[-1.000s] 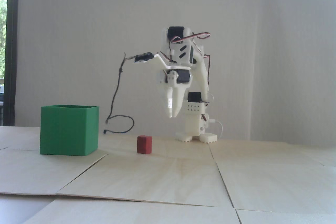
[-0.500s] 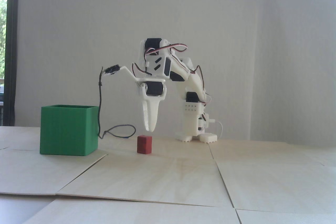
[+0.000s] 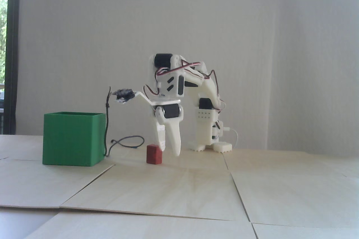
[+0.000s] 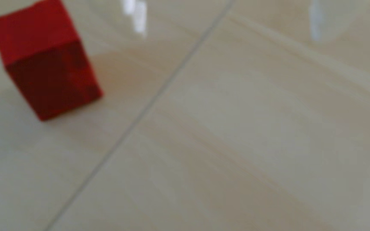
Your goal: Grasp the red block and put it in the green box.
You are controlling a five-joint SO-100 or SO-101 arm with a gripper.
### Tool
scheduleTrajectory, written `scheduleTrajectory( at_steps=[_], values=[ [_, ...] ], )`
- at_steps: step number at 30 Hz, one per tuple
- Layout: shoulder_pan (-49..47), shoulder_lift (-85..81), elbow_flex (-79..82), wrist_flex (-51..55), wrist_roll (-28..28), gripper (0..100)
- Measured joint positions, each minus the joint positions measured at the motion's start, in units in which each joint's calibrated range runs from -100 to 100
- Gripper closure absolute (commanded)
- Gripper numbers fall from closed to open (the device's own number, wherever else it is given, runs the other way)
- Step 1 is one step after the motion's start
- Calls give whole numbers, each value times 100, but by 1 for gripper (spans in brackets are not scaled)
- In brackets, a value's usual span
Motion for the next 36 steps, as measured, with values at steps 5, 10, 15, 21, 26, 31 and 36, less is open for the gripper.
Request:
scheduleTrajectory(
  at_steps=[5,10,15,21,26,31,36],
  values=[
    [-76,-565,1495,0,154,74],
    [-298,-1544,2748,0,185,73],
    [-298,-2258,3214,0,185,74],
    [-199,-2615,3554,0,180,74],
    [99,-2632,3859,-483,-51,74],
    [627,-2632,3876,-1290,-221,74],
    [1047,-2632,3876,-1672,-247,74]
  ],
)
